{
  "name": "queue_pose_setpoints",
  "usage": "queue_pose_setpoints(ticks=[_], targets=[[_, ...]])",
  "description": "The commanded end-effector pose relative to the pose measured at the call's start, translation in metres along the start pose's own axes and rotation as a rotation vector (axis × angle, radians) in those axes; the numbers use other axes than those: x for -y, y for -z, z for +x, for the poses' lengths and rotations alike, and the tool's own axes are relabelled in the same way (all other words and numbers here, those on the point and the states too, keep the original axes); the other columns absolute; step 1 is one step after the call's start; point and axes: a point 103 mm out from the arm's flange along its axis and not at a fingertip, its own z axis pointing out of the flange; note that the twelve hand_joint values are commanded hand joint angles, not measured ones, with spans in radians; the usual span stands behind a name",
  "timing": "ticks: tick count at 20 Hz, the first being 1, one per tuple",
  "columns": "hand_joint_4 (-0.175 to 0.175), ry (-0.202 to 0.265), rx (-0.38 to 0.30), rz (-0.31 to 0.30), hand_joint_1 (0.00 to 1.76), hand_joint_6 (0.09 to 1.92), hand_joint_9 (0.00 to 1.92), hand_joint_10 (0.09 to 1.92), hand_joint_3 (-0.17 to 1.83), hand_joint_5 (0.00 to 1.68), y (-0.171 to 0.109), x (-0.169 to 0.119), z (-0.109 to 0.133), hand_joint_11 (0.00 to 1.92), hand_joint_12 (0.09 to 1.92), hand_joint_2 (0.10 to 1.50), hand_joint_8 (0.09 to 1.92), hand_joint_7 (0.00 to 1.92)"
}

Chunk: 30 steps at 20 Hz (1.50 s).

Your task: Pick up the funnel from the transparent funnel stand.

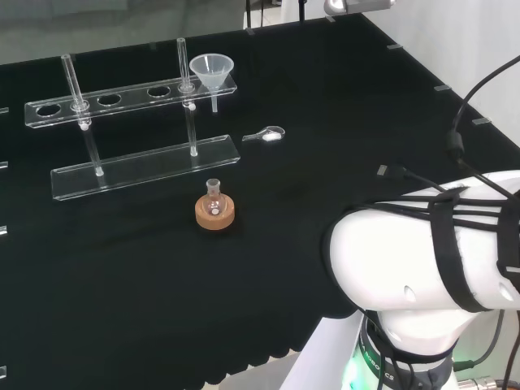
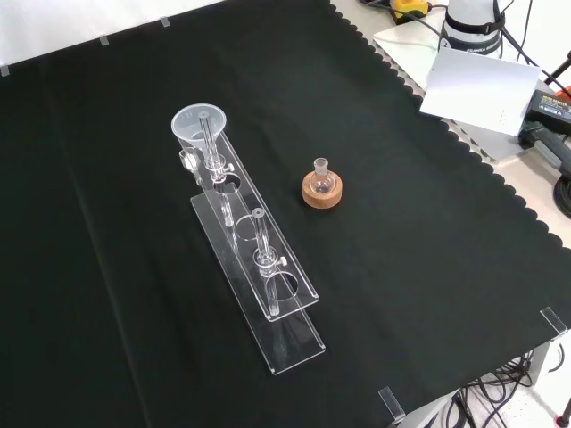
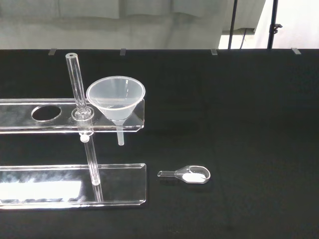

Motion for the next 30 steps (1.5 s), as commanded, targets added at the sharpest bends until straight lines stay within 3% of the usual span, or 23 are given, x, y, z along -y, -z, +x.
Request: queue_pose_setpoints(ticks=[1,8,11,16,20,30], targets=[[0.021,-0.003,0.013,-0.007,0.09,0.09,0.22,0.51,0.49,0.21,0.0,0.0,0.0,0.1,1.34,1.05,0.4,0.03],[0.028,-0.016,-0.003,-0.015,0.0,0.09,0.15,0.52,0.5,0.2,0.0,-0.002,-0.016,0.04,1.35,1.12,0.35,0.0],[0.027,-0.022,0.01,-0.013,0.0,0.09,0.15,0.52,0.5,0.2,-0.001,-0.002,-0.003,0.04,1.35,1.12,0.34,0.0],[0.027,-0.039,0.007,-0.003,0.0,0.09,0.15,0.52,0.5,0.2,-0.002,-0.007,-0.008,0.04,1.35,1.12,0.34,0.0],[0.026,-0.037,0.054,-0.007,0.0,0.09,0.14,0.53,0.5,0.2,-0.011,-0.016,-0.005,0.04,1.35,1.12,0.34,0.0],[0.025,0.011,0.09,0.026,0.0,0.09,0.14,0.54,0.49,0.2,-0.032,-0.066,0.008,0.04,1.35,1.12,0.34,0.0]])
